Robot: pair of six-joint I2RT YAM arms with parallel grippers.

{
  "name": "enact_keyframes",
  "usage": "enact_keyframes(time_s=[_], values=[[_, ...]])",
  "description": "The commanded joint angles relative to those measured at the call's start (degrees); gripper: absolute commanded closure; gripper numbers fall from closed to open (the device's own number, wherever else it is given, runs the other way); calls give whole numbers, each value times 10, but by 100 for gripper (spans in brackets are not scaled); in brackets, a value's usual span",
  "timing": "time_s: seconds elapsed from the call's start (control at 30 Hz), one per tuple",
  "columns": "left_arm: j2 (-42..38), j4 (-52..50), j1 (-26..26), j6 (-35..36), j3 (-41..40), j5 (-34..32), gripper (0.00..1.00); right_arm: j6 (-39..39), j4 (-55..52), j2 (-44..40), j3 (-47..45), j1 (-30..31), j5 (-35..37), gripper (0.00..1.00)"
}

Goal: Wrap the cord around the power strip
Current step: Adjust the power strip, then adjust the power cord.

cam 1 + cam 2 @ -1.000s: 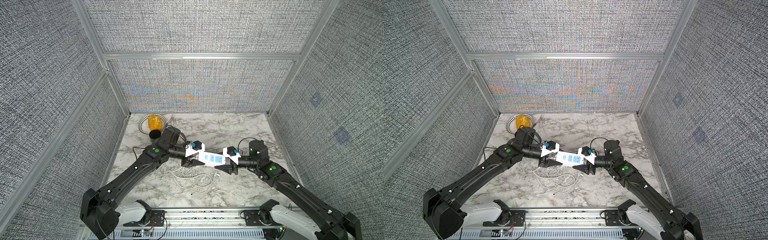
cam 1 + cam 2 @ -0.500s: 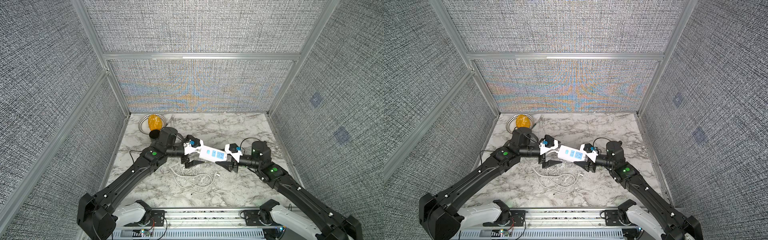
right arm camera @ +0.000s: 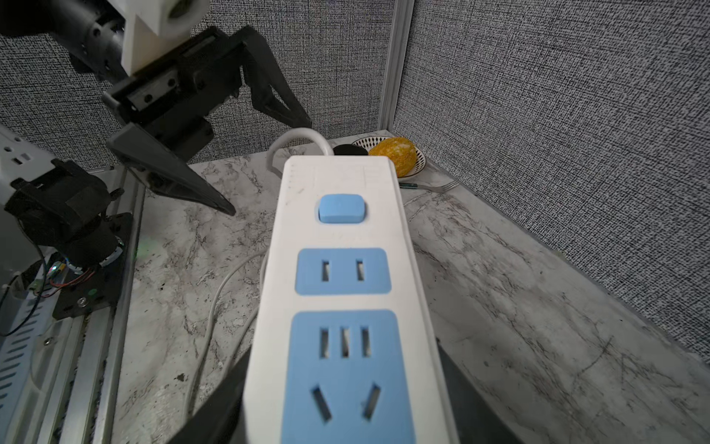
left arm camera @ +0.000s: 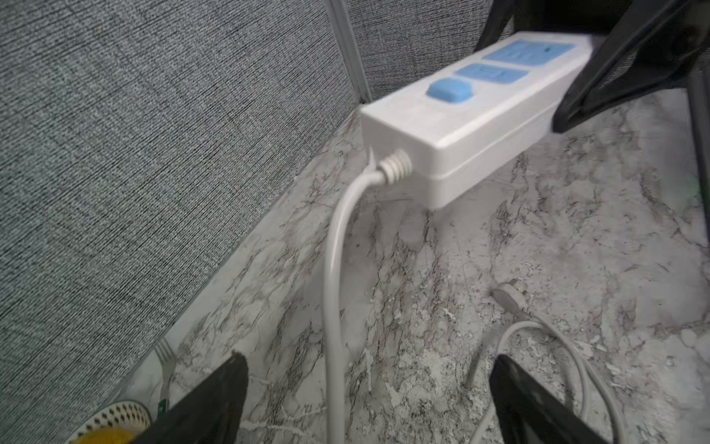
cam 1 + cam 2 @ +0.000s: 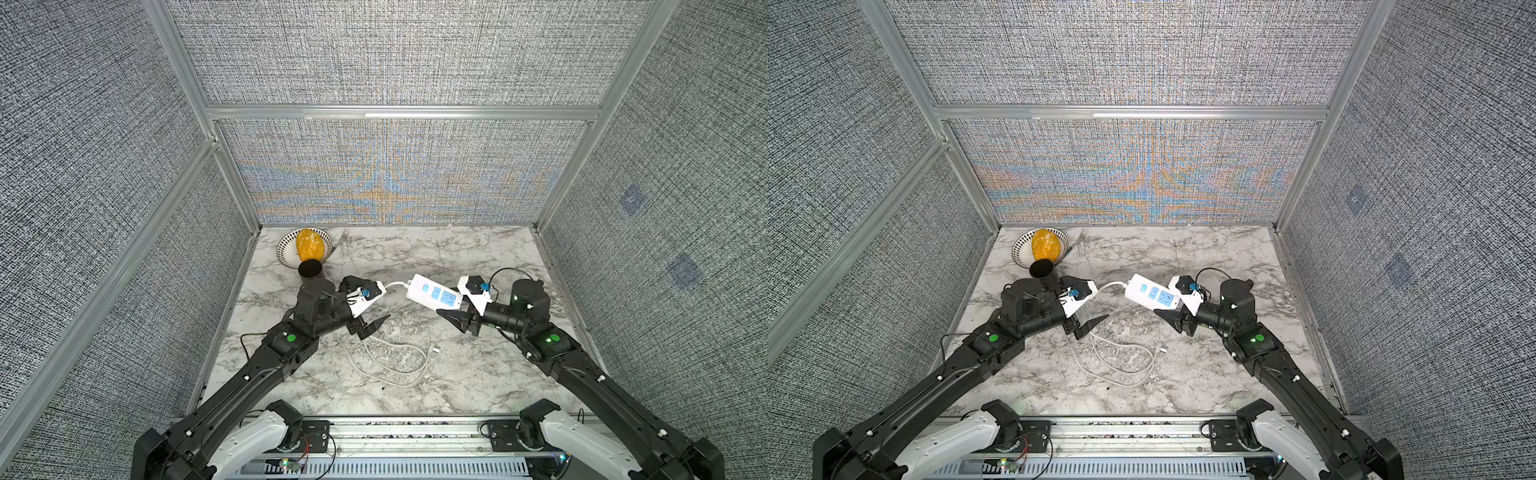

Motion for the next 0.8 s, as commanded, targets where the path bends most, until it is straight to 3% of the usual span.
enact_keyframes(time_s=[0.0, 0.17, 0.4, 0.77], values=[[-8, 73, 20, -51, -27, -68, 0, 7, 20, -2, 10, -1, -15, 76], [12, 132, 62, -126, -53, -54, 0, 13, 31, -11, 13, -4, -17, 77], [58, 229, 71, -206, -82, -27, 2, 38, 63, -25, 21, -16, -4, 78], [133, 376, 69, -318, -117, 14, 16, 92, 155, -4, 22, -25, 35, 79]])
